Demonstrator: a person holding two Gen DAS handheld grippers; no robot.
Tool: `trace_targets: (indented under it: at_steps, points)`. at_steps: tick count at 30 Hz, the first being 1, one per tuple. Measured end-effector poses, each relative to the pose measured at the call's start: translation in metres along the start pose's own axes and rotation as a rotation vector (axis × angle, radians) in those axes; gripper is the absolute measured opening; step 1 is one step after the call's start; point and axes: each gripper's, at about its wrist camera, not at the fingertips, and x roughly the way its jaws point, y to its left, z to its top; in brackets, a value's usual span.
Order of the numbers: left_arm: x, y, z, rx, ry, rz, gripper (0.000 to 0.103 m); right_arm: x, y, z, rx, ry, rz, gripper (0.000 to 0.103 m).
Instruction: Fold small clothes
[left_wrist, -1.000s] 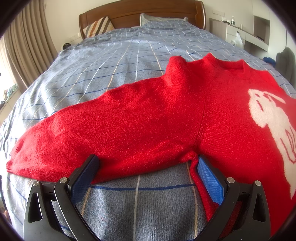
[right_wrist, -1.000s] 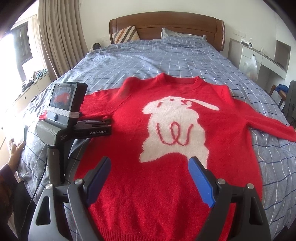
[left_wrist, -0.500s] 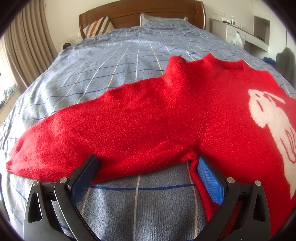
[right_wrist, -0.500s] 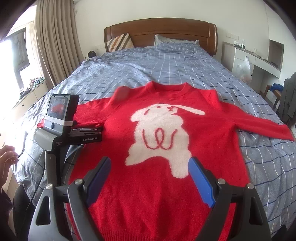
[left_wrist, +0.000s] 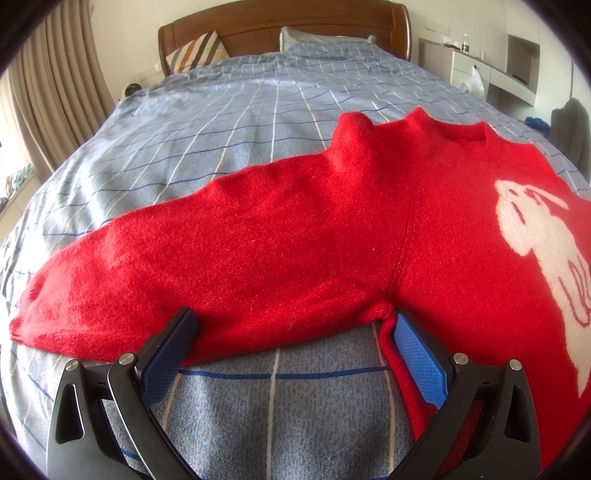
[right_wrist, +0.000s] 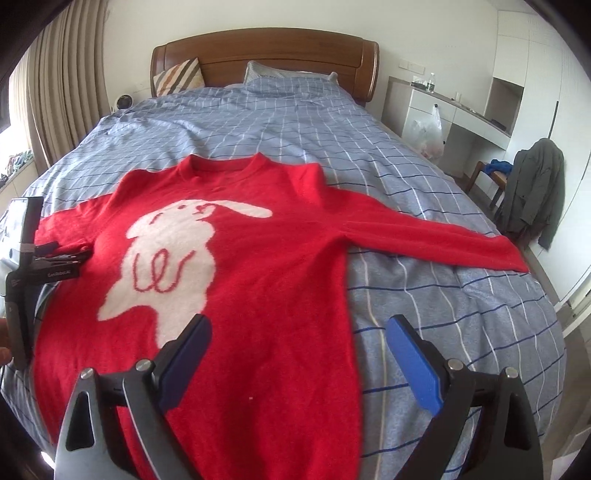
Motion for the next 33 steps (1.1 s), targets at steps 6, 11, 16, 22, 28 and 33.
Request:
trace_targets:
  at_steps: [6,11,16,22,28,33]
  points:
    - [0.000,0.000,0.000,-0.001,-0.001,0.000,0.103,0.026,-0.035,-0.011,0.050,-0.002,-0.044,0.095]
    - [0.001,0.000,0.000,-0.002,-0.003,-0.001,0.103,0.048,-0.049,-0.019,0.068,0.015,-0.059,0.095]
    - [0.001,0.001,0.000,-0.017,0.003,-0.019,0.103,0.061,-0.057,-0.029,0.087,0.035,-0.047,0.096]
    - [0.001,0.002,0.001,-0.028,0.019,-0.023,0.103,0.067,-0.058,-0.037,0.087,0.036,-0.060,0.102]
    - [0.003,0.006,0.004,-0.060,0.054,-0.028,0.103,0.074,-0.065,-0.043,0.118,0.034,-0.019,0.103]
    - [-0.035,0.004,-0.004,-0.067,-0.022,0.008,0.103,0.066,-0.072,-0.038,0.133,0.046,-0.012,0.103]
